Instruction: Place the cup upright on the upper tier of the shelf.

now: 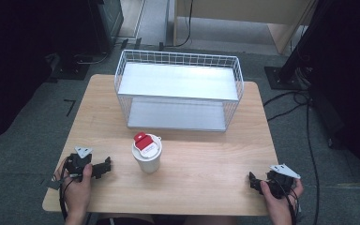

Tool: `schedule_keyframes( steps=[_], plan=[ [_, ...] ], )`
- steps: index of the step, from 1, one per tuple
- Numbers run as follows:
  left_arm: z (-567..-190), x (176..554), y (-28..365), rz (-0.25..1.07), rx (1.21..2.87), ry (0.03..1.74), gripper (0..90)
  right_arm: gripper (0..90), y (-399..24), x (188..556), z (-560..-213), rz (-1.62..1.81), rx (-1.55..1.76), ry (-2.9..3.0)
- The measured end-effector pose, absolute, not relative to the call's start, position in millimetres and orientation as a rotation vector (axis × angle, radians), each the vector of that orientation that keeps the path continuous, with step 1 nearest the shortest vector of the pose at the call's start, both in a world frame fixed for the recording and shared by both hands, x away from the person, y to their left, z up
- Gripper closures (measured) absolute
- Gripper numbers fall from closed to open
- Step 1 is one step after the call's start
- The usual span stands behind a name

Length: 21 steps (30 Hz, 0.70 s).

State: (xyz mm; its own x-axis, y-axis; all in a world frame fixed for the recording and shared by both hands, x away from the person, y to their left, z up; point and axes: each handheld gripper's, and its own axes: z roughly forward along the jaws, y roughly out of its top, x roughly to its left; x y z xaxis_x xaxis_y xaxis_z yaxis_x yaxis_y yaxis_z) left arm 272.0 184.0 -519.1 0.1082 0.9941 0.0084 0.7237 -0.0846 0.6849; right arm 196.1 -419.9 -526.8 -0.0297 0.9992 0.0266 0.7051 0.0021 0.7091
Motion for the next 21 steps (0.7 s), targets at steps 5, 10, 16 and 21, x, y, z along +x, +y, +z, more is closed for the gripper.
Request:
schedule_keyframes(
  steps=[5, 10, 16, 21],
  plan=[
    [-519, 272, 184, 0.669, 1.865, 1.669, 0.0, 0.0, -414, 196, -525, 0.752, 1.768, 1.799],
    [-519, 272, 184, 0.67, 1.866, 1.669, 0.0, 0.0, -405, 195, -524, 0.757, 1.754, 1.818],
    [-519, 272, 184, 0.67, 1.866, 1.668, 0.0, 0.0, -377, 199, -512, 0.784, 1.699, 1.84],
    [-519, 272, 184, 0.67, 1.866, 1.669, 0.0, 0.0, -361, 207, -504, 0.8, 1.667, 1.833]
  ],
)
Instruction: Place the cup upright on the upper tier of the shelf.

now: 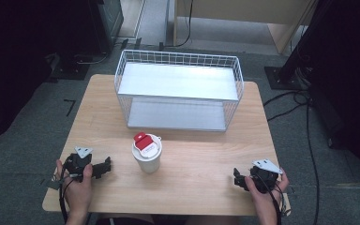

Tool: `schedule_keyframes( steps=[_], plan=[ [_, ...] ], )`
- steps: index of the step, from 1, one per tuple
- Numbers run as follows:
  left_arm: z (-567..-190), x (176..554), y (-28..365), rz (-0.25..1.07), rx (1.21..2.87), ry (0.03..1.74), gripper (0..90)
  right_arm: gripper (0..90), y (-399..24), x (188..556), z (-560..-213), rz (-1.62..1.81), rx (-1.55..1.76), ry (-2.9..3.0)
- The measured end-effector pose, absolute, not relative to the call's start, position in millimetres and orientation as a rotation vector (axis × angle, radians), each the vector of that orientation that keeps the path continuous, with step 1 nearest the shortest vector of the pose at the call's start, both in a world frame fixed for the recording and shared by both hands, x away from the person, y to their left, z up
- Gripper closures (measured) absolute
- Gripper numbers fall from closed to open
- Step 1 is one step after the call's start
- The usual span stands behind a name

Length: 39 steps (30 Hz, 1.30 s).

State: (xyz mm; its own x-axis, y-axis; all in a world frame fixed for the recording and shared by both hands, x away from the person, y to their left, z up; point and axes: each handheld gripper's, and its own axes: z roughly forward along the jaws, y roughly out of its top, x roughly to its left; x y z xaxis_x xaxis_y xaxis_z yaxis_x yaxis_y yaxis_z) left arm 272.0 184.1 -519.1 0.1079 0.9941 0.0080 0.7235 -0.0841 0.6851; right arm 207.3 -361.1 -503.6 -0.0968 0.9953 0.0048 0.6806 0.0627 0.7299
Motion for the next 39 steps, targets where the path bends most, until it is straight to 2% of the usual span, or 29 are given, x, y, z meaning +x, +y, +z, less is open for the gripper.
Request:
schedule_keyframes(
  steps=[22, 39],
  plan=[
    [-519, 272, 184, 0.669, 1.866, 1.669, 0.0, 0.0, -282, 232, -478, 0.986, 1.49, 1.919],
    [-519, 272, 184, 0.67, 1.866, 1.669, 0.0, 0.0, -227, 236, -462, 1.087, 1.382, 1.961]
  ],
)
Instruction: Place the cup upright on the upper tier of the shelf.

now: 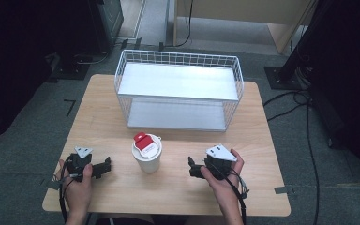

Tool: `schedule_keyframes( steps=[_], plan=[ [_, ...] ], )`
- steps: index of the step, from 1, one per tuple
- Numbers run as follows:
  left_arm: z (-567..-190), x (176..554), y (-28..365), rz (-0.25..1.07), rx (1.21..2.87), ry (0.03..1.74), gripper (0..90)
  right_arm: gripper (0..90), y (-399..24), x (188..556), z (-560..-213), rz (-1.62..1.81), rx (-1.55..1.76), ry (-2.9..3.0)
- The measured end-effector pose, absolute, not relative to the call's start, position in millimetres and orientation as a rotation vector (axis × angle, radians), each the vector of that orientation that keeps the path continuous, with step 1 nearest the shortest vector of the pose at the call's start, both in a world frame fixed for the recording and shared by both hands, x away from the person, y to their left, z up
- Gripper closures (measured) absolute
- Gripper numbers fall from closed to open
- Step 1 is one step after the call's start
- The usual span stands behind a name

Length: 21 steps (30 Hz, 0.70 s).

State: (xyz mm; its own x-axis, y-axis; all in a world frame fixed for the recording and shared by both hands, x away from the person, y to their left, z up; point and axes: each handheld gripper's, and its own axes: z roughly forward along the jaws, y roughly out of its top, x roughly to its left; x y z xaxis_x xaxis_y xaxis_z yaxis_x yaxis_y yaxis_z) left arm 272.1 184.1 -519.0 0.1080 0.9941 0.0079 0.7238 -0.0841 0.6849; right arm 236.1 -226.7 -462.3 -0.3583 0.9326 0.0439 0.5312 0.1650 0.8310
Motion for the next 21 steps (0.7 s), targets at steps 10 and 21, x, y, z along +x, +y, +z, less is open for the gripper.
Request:
schedule_keyframes(
  steps=[10, 21],
  plan=[
    [-519, 272, 184, 0.67, 1.866, 1.669, 0.0, 0.0, -195, 235, -462, 1.124, 1.32, 2.022],
    [-519, 272, 184, 0.669, 1.866, 1.669, 0.0, 0.0, -160, 233, -467, 1.183, 1.261, 2.099]
  ],
)
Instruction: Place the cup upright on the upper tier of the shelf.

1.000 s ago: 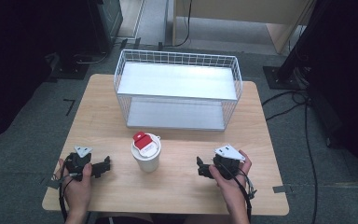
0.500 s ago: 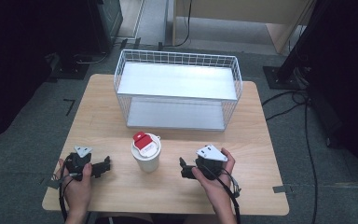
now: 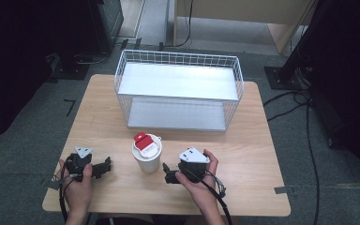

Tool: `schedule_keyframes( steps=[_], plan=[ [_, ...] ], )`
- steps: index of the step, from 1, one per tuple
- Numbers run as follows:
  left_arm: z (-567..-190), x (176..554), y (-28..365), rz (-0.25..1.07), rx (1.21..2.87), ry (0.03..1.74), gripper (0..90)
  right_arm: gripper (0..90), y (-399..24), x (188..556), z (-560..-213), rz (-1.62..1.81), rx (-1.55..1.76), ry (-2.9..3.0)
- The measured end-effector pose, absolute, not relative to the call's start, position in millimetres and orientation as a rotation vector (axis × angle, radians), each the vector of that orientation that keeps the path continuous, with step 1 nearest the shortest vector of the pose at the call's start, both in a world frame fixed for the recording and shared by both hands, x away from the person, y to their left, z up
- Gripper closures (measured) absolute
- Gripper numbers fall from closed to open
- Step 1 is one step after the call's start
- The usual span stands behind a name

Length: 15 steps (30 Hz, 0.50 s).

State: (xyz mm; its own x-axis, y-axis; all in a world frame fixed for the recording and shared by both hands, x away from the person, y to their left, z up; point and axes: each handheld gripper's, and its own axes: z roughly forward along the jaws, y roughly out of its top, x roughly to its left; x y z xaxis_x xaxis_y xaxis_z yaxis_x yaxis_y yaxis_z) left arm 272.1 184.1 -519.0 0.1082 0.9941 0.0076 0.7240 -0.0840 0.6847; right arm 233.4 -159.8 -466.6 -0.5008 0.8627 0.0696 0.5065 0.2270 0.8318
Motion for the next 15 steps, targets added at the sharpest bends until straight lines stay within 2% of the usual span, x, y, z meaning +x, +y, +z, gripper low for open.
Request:
schedule_keyframes(
  steps=[15],
  plan=[
    [-519, 272, 184, 0.669, 1.868, 1.668, 0.0, 0.1, -130, 233, -470, 1.268, 1.215, 2.164]
  ],
)
